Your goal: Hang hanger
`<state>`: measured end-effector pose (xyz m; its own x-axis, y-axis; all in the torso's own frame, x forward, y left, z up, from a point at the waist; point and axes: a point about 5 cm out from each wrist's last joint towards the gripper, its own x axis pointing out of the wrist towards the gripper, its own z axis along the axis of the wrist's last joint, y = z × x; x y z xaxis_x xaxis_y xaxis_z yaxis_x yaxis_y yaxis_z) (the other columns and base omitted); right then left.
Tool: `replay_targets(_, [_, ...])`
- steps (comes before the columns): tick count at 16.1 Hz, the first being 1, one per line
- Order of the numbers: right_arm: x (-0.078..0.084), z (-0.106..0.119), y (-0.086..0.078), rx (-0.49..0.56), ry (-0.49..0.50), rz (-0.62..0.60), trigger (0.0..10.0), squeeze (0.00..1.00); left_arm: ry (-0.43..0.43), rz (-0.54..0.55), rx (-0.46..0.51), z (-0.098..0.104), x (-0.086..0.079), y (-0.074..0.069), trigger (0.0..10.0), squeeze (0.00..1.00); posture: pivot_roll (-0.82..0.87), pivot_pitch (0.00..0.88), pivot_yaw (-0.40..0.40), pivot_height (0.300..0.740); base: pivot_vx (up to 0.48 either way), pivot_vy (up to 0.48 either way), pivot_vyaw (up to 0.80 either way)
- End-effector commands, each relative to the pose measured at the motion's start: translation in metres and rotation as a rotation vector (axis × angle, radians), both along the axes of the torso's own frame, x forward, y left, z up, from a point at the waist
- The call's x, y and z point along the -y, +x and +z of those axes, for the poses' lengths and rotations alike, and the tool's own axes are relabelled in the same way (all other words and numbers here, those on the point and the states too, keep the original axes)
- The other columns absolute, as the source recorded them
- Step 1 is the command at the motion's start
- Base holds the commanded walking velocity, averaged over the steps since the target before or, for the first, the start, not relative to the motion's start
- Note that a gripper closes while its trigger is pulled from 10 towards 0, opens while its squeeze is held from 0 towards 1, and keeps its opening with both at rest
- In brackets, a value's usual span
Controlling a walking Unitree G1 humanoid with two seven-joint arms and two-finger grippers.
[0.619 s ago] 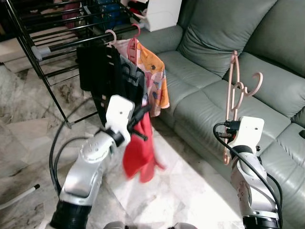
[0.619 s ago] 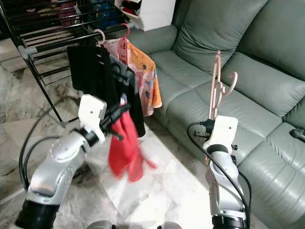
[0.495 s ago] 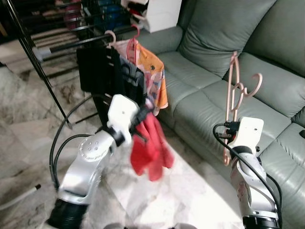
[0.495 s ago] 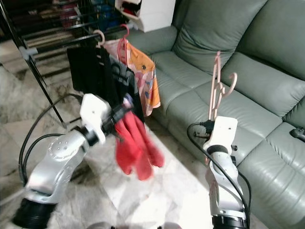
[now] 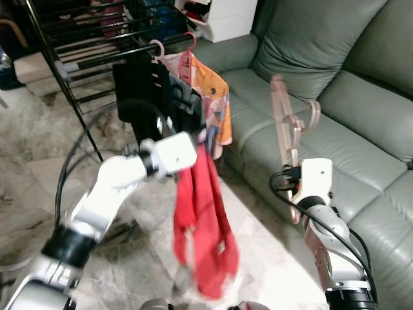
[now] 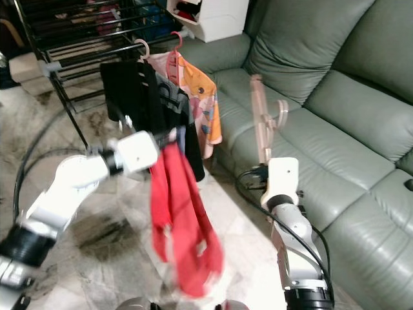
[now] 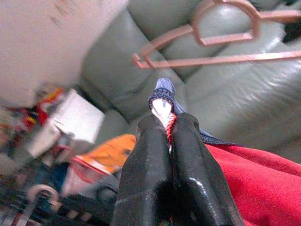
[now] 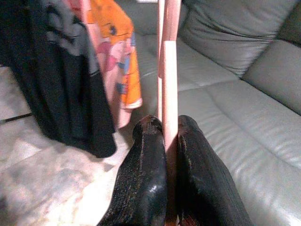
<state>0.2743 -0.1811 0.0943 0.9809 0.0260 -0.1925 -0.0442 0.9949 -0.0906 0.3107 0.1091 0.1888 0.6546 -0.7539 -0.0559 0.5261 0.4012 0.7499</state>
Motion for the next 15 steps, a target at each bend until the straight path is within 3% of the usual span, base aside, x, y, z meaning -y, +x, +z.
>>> replay_targets(1, [0.002,0.007,0.003,0.012,-0.009,0.071,10.0,0.0,0.022,0.007,0.042,0.005,-0.003,0.007,10.0,0.0,0.0,0.0,0.017,0.74,0.0,0.0,0.0])
replay_targets(3, [0.004,0.009,0.003,0.016,-0.058,0.14,10.0,0.0,0.033,-0.031,0.02,0.002,-0.004,0.01,10.0,0.0,0.0,0.0,0.021,0.74,0.0,0.0,0.0])
replay_targets(5, [0.013,0.015,0.007,0.014,-0.11,0.199,10.0,0.0,0.097,-0.108,-0.029,-0.006,-0.008,0.009,10.0,0.0,-0.01,0.0,0.022,0.74,0.0,0.0,0.0])
replay_targets(6, [0.017,0.02,0.009,0.017,-0.129,0.244,10.0,0.0,0.154,-0.136,-0.072,-0.013,-0.012,0.011,10.0,0.0,0.0,0.0,0.018,0.74,0.0,0.0,0.0])
replay_targets(7, [0.017,0.024,0.009,0.006,-0.142,0.32,10.0,0.0,0.253,-0.156,-0.051,-0.017,-0.016,0.015,10.0,0.0,0.0,0.0,0.018,0.74,0.0,0.0,0.0])
replay_targets(8, [0.016,0.028,0.008,0.002,-0.124,0.386,10.0,0.0,0.283,-0.114,0.006,-0.012,-0.019,0.024,10.0,0.0,0.0,0.0,0.016,0.74,0.0,0.0,0.0])
replay_targets(11, [0.019,0.037,0.002,-0.021,-0.125,0.536,10.0,0.0,0.265,-0.058,0.055,-0.003,-0.02,0.041,10.0,0.0,-0.01,0.0,0.018,0.74,0.0,0.0,0.0])
replay_targets(15, [0.036,0.053,-0.001,-0.042,-0.117,0.625,10.0,0.0,0.242,0.12,0.081,0.0,-0.029,0.063,10.0,0.0,-0.04,0.0,0.02,0.74,0.0,0.0,0.0])
